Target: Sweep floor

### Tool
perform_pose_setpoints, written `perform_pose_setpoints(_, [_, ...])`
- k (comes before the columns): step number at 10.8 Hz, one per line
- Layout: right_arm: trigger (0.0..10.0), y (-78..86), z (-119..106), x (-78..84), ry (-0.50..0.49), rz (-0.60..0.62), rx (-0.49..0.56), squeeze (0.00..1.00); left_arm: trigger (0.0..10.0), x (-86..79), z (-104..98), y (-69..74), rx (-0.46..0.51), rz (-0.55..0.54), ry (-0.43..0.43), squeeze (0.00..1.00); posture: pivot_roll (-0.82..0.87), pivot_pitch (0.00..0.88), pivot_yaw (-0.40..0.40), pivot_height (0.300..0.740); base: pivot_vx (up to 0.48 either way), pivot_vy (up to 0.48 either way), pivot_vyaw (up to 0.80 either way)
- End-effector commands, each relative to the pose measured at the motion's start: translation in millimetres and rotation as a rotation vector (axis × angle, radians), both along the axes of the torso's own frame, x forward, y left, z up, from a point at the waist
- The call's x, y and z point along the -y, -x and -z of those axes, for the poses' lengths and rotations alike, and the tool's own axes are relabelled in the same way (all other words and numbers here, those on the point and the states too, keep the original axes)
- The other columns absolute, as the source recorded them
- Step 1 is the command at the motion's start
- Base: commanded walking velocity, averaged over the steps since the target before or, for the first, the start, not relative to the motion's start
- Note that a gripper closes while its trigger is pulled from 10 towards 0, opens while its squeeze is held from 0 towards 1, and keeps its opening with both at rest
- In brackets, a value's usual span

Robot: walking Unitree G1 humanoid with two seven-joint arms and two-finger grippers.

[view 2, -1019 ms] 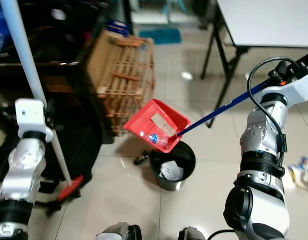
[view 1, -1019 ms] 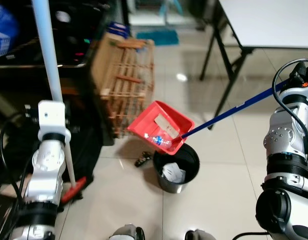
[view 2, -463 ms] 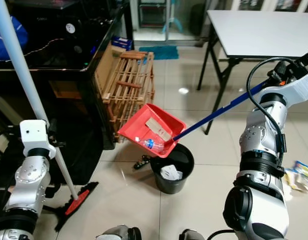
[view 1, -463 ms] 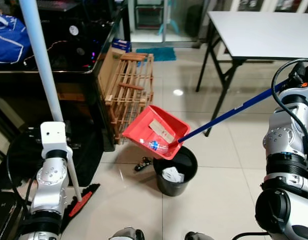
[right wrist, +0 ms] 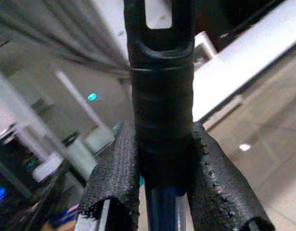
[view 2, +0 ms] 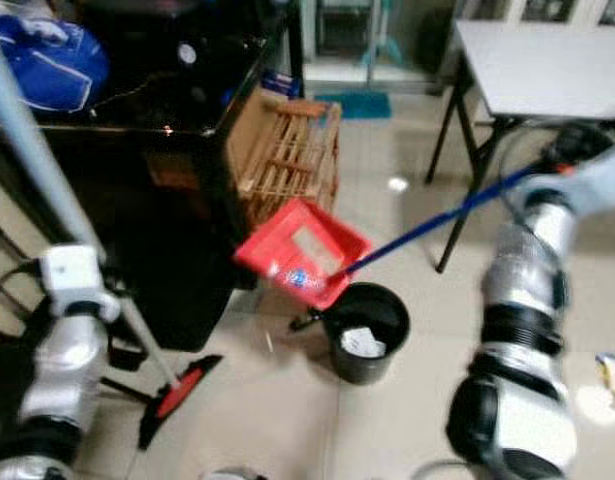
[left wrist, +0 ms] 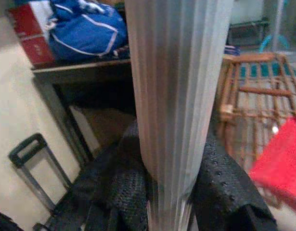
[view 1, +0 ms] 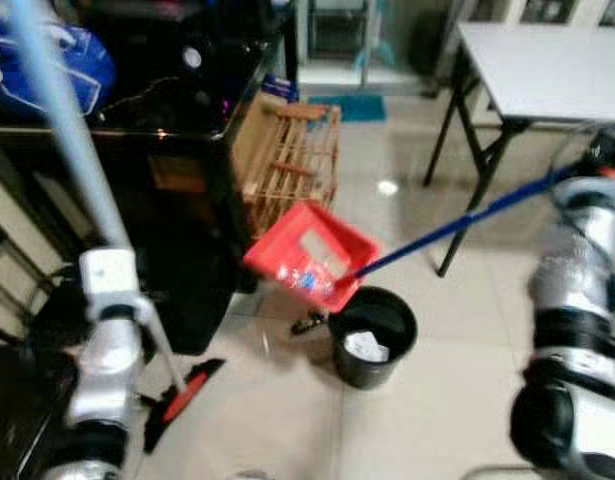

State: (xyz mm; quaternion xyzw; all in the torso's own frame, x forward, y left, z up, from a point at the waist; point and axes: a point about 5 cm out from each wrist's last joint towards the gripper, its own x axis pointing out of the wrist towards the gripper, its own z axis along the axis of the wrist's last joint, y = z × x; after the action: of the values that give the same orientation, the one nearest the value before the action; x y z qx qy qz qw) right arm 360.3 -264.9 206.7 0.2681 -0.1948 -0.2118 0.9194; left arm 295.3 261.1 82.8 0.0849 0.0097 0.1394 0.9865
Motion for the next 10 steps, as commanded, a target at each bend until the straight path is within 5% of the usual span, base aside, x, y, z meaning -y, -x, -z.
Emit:
perform_pose_setpoints(1, [10.0,4.6,-13.2,11.0,-0.005,0.038,0.063,0.0,10.0,3.8,-2.5,-4.4,0.004,0.014,-0.015,0.0,0.0,0.046,0.069,0.74,0.3,0.0,0.0])
perform_pose_setpoints(10, [10.0,3.8,-13.8,10.3,0.008,0.03,0.056,0.0,10.0,5.2,-0.4,-5.2,0.0,0.023,-0.012,0.0,0.0,0.055,0.064,0.74,0.307,0.0,-0.17])
